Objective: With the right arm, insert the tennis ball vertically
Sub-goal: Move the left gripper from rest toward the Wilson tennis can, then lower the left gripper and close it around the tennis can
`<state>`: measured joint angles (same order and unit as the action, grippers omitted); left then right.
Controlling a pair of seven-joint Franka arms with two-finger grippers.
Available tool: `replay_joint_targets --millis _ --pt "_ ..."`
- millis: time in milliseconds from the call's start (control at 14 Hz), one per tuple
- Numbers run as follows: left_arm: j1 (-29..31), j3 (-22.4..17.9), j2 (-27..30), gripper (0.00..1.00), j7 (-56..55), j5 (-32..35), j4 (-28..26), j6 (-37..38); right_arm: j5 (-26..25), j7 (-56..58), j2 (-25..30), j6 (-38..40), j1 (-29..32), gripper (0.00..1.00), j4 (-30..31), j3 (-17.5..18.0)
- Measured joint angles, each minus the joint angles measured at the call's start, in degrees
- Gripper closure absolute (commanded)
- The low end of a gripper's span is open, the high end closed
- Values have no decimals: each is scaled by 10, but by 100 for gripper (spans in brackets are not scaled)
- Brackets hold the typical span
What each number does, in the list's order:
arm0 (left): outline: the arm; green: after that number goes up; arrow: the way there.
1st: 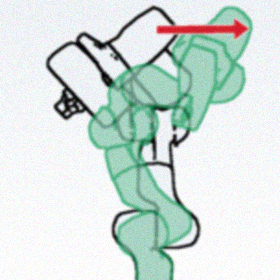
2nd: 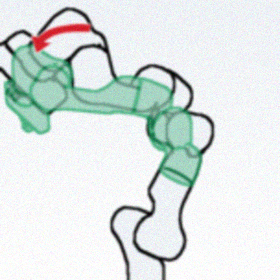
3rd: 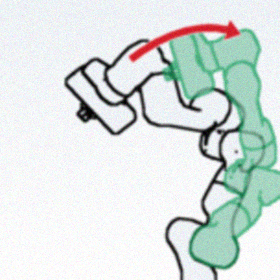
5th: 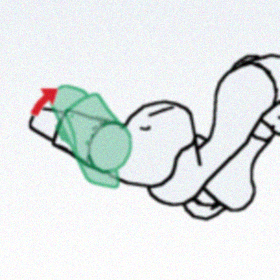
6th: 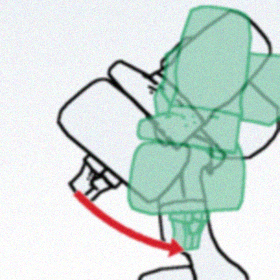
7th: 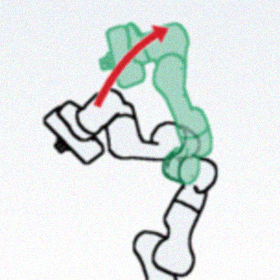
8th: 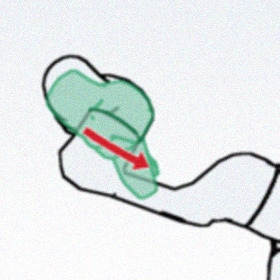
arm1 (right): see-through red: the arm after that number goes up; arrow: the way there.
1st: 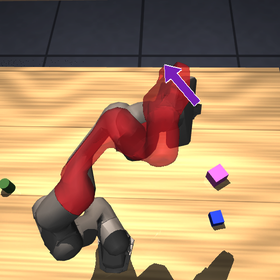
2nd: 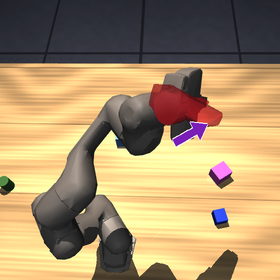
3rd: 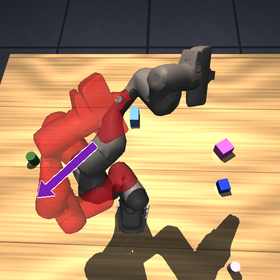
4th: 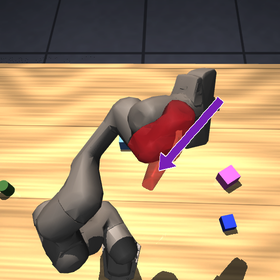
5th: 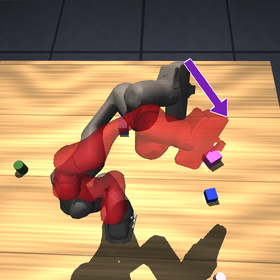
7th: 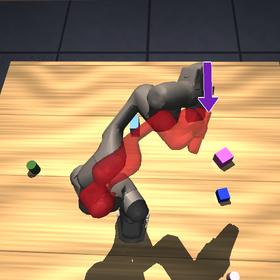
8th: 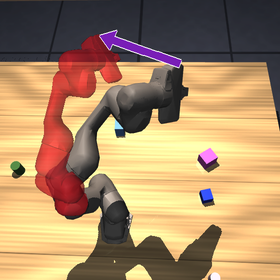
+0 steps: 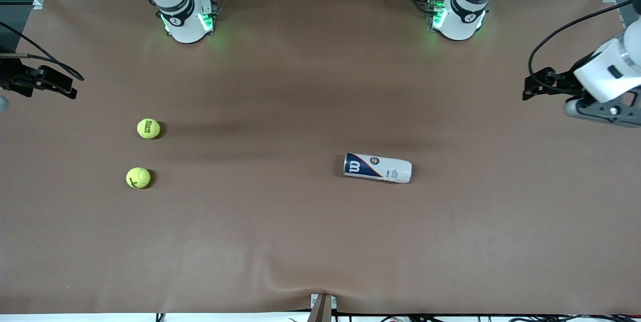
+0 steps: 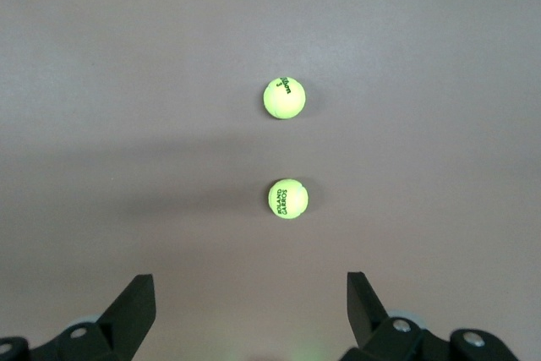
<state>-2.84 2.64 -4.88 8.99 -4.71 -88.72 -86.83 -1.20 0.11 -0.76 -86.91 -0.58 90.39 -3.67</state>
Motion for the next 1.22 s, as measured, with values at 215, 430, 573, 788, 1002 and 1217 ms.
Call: replay_joint_targets --millis 215,430,573,788,1002,1217 --pt "-19 9 -43 0 56 -22 2 -12 0 0 -24 -25 0 0 5 0" --pt "-55 18 -88 0 123 -23 4 -62 0 0 -53 -36 0 0 7 0" --pt "-82 19 -112 0 176 -23 6 -87 0 0 -57 -55 0 0 6 0" --pt "-112 20 -156 0 255 -25 6 -131 0 -3 -56 -62 0 0 5 1" --pt "-118 27 -203 0 348 -35 8 -170 0 -6 -56 -63 0 0 5 1" --pt "-121 41 -240 0 442 -36 14 -206 0 -6 -56 -63 0 0 5 1"
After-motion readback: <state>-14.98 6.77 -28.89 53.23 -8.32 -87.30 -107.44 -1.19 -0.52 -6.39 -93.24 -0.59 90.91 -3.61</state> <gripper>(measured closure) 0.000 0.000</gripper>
